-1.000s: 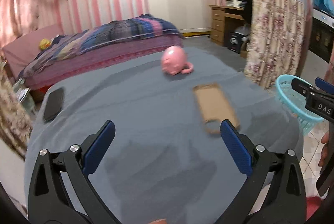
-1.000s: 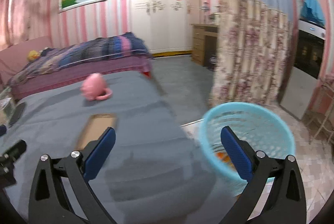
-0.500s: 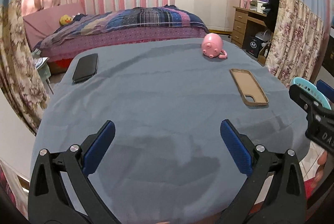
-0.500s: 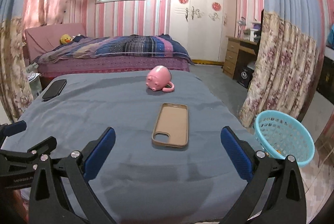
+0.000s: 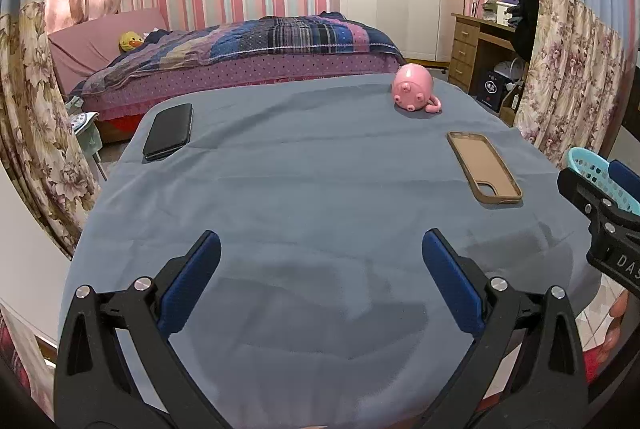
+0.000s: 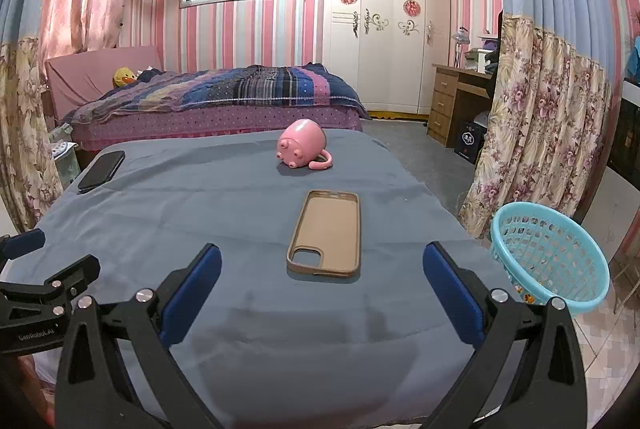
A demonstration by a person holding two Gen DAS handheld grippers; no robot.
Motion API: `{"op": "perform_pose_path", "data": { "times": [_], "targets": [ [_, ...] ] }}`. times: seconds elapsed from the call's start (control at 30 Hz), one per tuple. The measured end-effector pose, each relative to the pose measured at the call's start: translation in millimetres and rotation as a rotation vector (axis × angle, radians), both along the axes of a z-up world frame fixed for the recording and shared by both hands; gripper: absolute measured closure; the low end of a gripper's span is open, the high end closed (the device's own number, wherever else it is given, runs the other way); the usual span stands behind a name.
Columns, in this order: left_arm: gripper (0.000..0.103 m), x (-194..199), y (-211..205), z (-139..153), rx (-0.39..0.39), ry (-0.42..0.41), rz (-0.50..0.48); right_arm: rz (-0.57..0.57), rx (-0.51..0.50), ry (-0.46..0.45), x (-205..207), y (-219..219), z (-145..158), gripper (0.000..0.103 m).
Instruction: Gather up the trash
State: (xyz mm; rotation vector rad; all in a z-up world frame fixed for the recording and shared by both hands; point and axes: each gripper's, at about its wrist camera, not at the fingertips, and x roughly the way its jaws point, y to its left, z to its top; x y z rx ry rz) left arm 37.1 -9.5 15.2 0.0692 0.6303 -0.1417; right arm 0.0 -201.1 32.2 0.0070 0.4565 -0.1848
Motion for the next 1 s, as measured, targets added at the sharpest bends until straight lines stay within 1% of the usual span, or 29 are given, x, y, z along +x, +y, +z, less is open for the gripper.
{"op": "perform_pose_path", "data": {
  "times": [0.2, 0.43, 0.77, 1.0],
  "targets": [
    [0.006, 1.6, 0.3, 0.6, -0.022, 0.005, -0.006, -0.014, -0.009, 0.000, 2.4, -3.5, -1.1, 0.005],
    [0.006, 2.7, -1.1, 2.8, -0.037, -0.010, -0.008, -0.050, -0.004, 0.001, 1.3, -6.4, -2.9, 0.005],
    [0.006, -2.4, -9.5, 9.4, -0.012, -0.045, -0.030, -0.036, -0.033, -0.014, 0.1, -1.6, -2.9, 0.005],
    [0.006, -2.0, -10.3, 10.7, 0.002, -0.051, -0.035, -0.028, -0.033, -0.020, 0.0, -2.0, -2.0, 0.005]
  ]
}}
